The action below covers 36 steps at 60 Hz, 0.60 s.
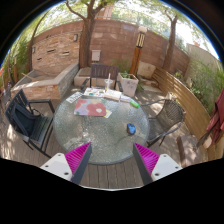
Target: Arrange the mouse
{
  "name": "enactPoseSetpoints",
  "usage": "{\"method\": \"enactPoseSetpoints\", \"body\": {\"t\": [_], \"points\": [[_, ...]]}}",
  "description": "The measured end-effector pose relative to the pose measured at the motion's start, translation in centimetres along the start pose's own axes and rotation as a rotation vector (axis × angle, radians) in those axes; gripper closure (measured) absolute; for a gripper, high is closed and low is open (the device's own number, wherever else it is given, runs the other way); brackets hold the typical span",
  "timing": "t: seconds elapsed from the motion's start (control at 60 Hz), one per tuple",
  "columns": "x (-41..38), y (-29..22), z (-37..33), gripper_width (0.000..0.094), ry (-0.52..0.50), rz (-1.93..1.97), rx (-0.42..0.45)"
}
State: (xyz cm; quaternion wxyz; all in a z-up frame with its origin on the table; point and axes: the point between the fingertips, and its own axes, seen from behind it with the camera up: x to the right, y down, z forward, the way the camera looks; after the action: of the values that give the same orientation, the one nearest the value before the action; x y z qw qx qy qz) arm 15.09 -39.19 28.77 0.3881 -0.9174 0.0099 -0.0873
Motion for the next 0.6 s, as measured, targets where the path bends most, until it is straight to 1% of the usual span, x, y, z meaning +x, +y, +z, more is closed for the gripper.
{"method": "enactPoseSetpoints", "body": {"t": [0.117,0.267,0.4,0.433,0.533,0.6], "points": [[0.3,1.4,1.1,0.0088,0.004,0.018,-0.021],[2.8,3.6,4.0,0.009,0.007,0.013,-0.048],[5.3,7.0,8.8,0.0086,0.004,0.037,-0.086],[5.9,7.3,10.6,0.0088,0.01,0.042,-0.096],[8.9,8.6,15.8,0.0087,0.026,0.035,-0.065],[10.2,7.9,20.4,0.0087,0.023,0.029,-0.036]]}}
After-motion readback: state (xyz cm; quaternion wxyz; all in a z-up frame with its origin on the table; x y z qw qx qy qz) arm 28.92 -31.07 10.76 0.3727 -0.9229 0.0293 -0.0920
